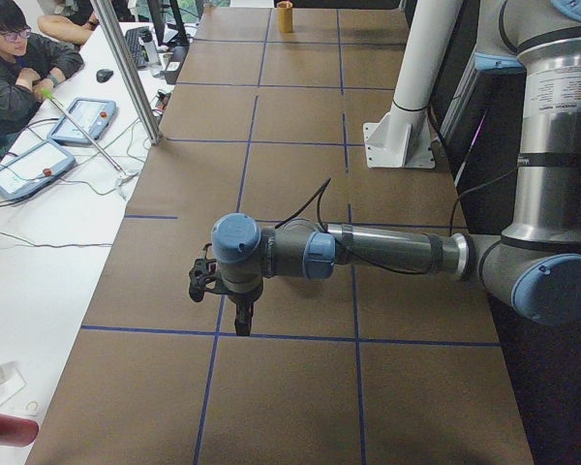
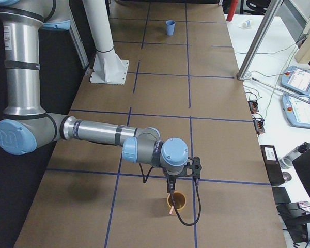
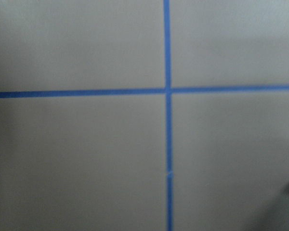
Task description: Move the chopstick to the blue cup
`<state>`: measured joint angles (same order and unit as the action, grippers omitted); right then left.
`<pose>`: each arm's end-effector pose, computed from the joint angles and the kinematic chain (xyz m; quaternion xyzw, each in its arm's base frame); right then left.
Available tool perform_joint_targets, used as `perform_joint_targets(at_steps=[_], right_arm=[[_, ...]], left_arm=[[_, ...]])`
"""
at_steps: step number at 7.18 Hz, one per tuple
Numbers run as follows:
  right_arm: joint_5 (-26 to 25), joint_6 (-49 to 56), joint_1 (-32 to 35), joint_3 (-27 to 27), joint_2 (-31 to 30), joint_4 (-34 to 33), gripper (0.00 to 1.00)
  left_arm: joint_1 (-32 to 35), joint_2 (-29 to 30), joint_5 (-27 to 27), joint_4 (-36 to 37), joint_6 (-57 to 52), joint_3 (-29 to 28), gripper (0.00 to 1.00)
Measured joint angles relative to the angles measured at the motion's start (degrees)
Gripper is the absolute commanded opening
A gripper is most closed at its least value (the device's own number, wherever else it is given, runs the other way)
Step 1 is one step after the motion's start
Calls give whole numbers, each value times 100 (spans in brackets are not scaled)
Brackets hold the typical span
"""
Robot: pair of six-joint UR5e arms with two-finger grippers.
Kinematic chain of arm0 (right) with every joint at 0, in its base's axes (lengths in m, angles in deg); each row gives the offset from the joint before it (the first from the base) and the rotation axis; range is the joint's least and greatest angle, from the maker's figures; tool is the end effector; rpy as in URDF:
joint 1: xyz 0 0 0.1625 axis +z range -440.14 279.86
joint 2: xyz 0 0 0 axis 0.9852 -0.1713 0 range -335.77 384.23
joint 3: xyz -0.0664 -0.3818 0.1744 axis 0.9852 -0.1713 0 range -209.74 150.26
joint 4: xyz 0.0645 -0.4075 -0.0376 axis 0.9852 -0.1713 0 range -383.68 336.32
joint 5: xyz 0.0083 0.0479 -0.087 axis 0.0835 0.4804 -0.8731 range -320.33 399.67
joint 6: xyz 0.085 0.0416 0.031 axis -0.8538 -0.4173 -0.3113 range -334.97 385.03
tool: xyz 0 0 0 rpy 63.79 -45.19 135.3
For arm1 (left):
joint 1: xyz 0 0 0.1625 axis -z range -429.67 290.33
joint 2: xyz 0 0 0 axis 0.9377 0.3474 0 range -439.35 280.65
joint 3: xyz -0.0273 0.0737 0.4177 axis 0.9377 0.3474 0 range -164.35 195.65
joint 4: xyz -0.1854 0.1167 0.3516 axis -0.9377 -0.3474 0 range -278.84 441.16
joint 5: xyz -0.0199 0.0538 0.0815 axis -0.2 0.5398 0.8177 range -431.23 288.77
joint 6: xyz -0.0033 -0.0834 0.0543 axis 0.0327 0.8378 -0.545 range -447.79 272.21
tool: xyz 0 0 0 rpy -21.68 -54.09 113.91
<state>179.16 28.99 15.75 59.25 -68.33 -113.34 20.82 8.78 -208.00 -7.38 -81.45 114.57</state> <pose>0.1054 -0.4600 0.6818 0.0103 -0.4190 0.0271 0.9075 -0.0648 -0.4807 0.5974 0.0244 0.3982 -0.0353 0.9163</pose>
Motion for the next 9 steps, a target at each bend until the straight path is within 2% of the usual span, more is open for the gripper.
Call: perform_joint_targets(at_steps=[2,5,7,9], right_arm=[[7,-11,0,56,1,-4,100],[7,-25,-4,104,4,-7,100],[0,-26,-3,119,9,-1,100],[-3,-26,0,143,5,-6,100]], left_arm=[[-616,-57,2,-422,1180,318,100],[-1823,-60,119,-1808,3229,287,100],[-2386,-81,370,-2187,3767,255,100],[-2645,-144,427,-2295,3853,216,100]])
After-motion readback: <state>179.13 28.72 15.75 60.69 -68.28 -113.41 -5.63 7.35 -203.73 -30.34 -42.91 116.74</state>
